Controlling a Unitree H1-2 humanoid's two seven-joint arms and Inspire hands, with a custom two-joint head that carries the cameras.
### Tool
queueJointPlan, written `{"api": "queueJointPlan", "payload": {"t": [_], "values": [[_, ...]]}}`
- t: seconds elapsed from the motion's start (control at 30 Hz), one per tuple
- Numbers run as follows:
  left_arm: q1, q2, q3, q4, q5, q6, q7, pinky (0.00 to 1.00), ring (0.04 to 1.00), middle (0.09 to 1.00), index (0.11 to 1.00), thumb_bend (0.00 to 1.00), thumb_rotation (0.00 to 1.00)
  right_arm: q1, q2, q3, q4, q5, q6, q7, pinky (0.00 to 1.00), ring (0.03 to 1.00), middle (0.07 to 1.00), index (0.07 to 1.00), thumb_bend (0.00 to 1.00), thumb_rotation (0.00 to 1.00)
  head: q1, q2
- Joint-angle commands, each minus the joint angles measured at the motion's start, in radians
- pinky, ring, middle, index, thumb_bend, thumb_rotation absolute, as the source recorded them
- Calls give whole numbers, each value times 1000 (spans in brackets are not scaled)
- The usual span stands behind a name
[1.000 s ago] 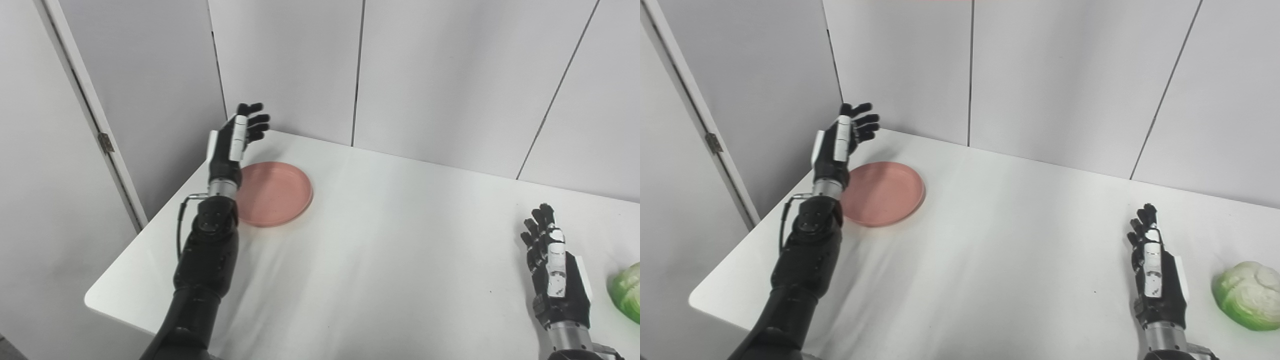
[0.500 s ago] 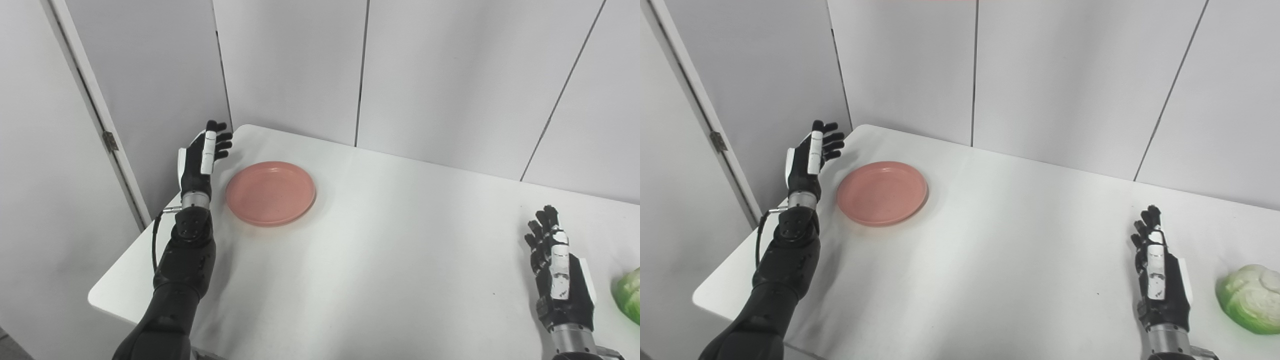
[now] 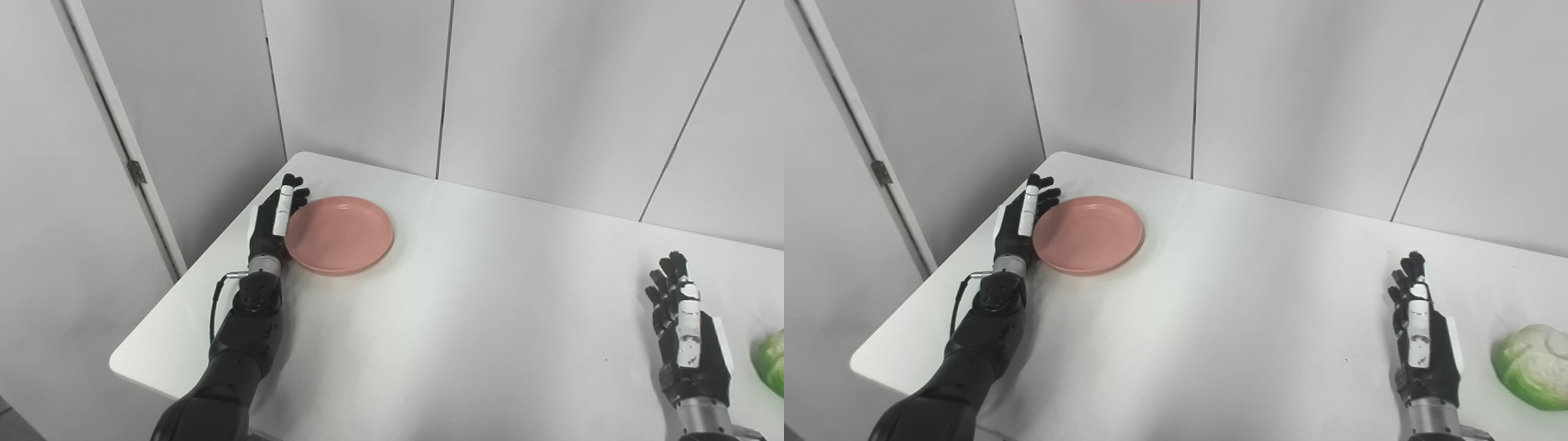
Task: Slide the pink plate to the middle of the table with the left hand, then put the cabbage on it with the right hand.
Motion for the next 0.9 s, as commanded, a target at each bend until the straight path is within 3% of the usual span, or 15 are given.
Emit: {"api": "queueJointPlan", "payload": {"t": [0.0,0.17,0.47,0.57,0.73,0.87], "values": [[-55,5,-11,0,-12,-24,-38,846,790,759,757,820,1000,15,6,-1,-5,0,-14,-4,1000,1000,1000,1000,683,1000,0,2],[-63,-19,-26,19,-28,-54,-58,781,765,758,757,834,1000,18,11,0,-16,-4,-11,-11,1000,1000,1000,1000,687,1000,-4,5],[-42,-104,-32,-127,-79,37,-98,823,776,751,737,868,1000,17,11,3,-15,0,-3,-5,1000,1000,1000,1000,692,999,-28,15],[-26,-141,-39,-193,-96,78,-119,860,786,760,746,863,1000,16,15,4,-8,-8,-9,-12,1000,1000,1000,1000,699,992,-62,27],[-8,-186,-65,-245,-92,102,-140,806,770,750,739,863,1000,15,30,9,-10,-15,-5,-23,1000,1000,1000,1000,688,992,-126,48],[-3,-203,-111,-229,-65,70,-172,819,779,763,751,855,1000,15,38,24,-20,-36,-1,-31,1000,1000,1000,1000,686,1000,-207,73]]}}
